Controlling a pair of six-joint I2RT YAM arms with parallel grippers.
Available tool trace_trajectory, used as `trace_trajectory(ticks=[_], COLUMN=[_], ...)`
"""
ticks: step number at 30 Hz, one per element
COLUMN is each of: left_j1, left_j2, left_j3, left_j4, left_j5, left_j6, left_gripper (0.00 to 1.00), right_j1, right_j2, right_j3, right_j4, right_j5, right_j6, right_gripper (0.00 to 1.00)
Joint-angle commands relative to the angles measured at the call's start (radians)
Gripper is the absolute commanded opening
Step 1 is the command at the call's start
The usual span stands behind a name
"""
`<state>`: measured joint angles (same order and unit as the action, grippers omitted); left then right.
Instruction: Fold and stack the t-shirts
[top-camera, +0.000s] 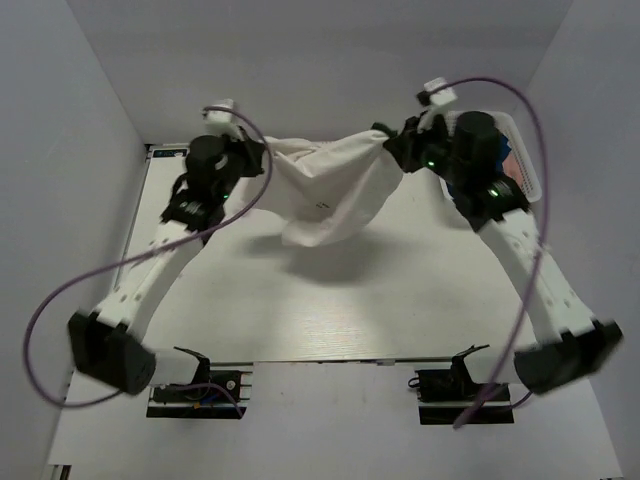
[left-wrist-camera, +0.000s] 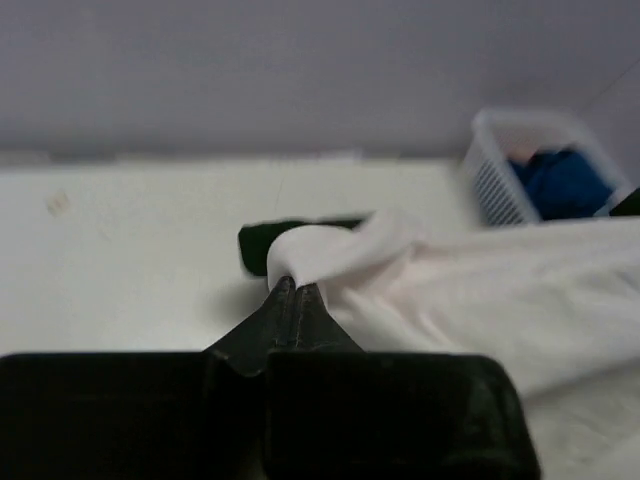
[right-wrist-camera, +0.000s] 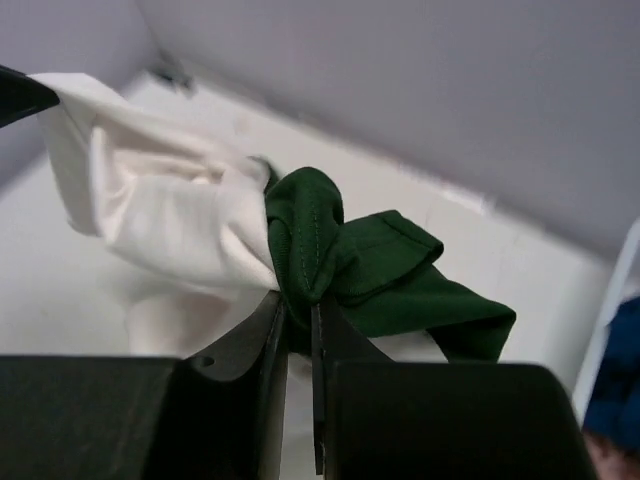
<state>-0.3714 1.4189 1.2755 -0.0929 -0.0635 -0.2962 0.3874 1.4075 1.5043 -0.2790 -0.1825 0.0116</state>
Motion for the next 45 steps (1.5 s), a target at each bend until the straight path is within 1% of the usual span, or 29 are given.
trace_trajectory(ticks=[1,2,3,4,6,8,11,14,16,20,23,24,25,26,27,28,29,30,31,32,34,35,36,37,38,40,43,44,45], left_j1=[0.002,0.002,0.002,0.002,0.002,0.002,0.002,0.014,0.014,0.014,0.023,0.023,0.023,0.034,0.034,0.034,0.045,0.045,0.045,0.055,0.055,0.055,0.055,0.064,0.065,0.077,0.112,0.123,0.141], left_j2=[-0.252,-0.361,-0.411,-0.454,-0.556,-0.603,-0.655,-0.655,-0.617,-0.491,-0.316,-0.258,-0.194,-0.06,0.007,0.067,0.122,0.206,0.242,0.27,0.301,0.301,0.284,0.267,0.229,0.192,0.123,0.109,0.1], left_j3=[-0.048,-0.048,-0.048,-0.035,-0.01,0.027,0.062,0.071,0.081,0.041,-0.011,-0.011,0.008,0.027,0.074,0.099,0.122,0.158,0.18,0.197,0.212,0.212,0.171,0.144,0.089,0.039,-0.077,-0.135,-0.163], left_j4=[0.079,0.058,0.047,0.033,-0.002,-0.037,-0.077,-0.102,-0.16,-0.222,-0.261,-0.284,-0.365,-0.414,-0.465,-0.566,-0.609,-0.648,-0.691,-0.761,-0.781,-0.781,-0.763,-0.743,-0.707,-0.69,-0.627,-0.611,-0.582], left_j5=[-0.053,-0.033,-0.024,-0.012,0.03,0.054,0.088,0.088,0.056,-0.142,-0.286,-0.315,-0.358,-0.358,-0.37,-0.381,-0.39,-0.445,-0.469,-0.487,-0.496,-0.496,-0.477,-0.451,-0.438,-0.411,-0.359,-0.345,-0.319], left_j6=[0.003,0.012,0.012,0.012,0.012,0.012,0.003,-0.023,-0.047,-0.109,-0.165,-0.179,-0.198,-0.234,-0.25,-0.268,-0.308,-0.337,-0.371,-0.395,-0.422,-0.422,-0.422,-0.422,-0.422,-0.432,-0.432,-0.432,-0.432], left_gripper=[0.0,0.0,0.0,0.0,0.0,0.0,0.0,0.0,0.0,0.0,0.0,0.0,0.05,0.31,0.47,0.65,0.83,0.94,0.99,0.99,1.0,1.0,1.0,1.0,1.0,1.0,1.0,1.0,1.0], right_j1=[0.002,0.004,0.001,0.002,0.001,0.002,-0.001,-0.001,-0.004,-0.004,-0.008,-0.012,-0.015,-0.018,-0.025,-0.028,-0.033,-0.033,-0.03,-0.031,-0.028,-0.027,-0.024,-0.021,-0.006,0.008,0.065,0.121,0.143], right_j2=[-0.224,-0.258,-0.283,-0.377,-0.459,-0.53,-0.585,-0.575,-0.535,-0.392,-0.258,-0.167,-0.141,-0.043,-0.012,0.019,0.045,0.115,0.128,0.143,0.127,0.099,0.084,0.053,0.021,-0.007,-0.106,-0.116,-0.13], right_j3=[-0.058,-0.062,-0.073,-0.079,-0.095,-0.128,-0.154,-0.173,-0.177,-0.216,-0.251,-0.288,-0.299,-0.306,-0.297,-0.285,-0.248,-0.204,-0.166,-0.155,-0.183,-0.205,-0.229,-0.299,-0.321,-0.378,-0.489,-0.522,-0.539], right_j4=[0.107,0.118,0.124,0.13,0.156,0.21,0.218,0.189,0.161,0.097,0.061,0.06,0.061,0.063,0.043,0.022,0.0,-0.065,-0.086,-0.101,-0.08,-0.065,-0.024,-0.005,-0.003,-0.011,-0.015,-0.017,-0.017], right_j5=[-0.05,-0.079,-0.106,-0.176,-0.291,-0.324,-0.29,-0.23,-0.192,-0.123,0.0,0.052,0.102,0.13,0.179,0.254,0.3,0.328,0.346,0.362,0.335,0.283,0.266,0.261,0.253,0.242,0.2,0.193,0.192], right_j6=[-0.005,-0.004,-0.004,-0.005,0.022,0.033,0.085,0.134,0.178,0.229,0.247,0.245,0.235,0.241,0.24,0.237,0.238,0.244,0.235,0.223,0.215,0.212,0.214,0.231,0.231,0.241,0.216,0.209,0.197], right_gripper=[0.0,0.0,0.0,0.0,0.0,0.0,0.0,0.0,0.0,0.0,0.0,0.0,0.0,0.01,0.06,0.15,0.33,0.62,0.85,0.9,0.9,0.9,0.9,0.9,0.9,0.9,0.9,0.9,0.9])
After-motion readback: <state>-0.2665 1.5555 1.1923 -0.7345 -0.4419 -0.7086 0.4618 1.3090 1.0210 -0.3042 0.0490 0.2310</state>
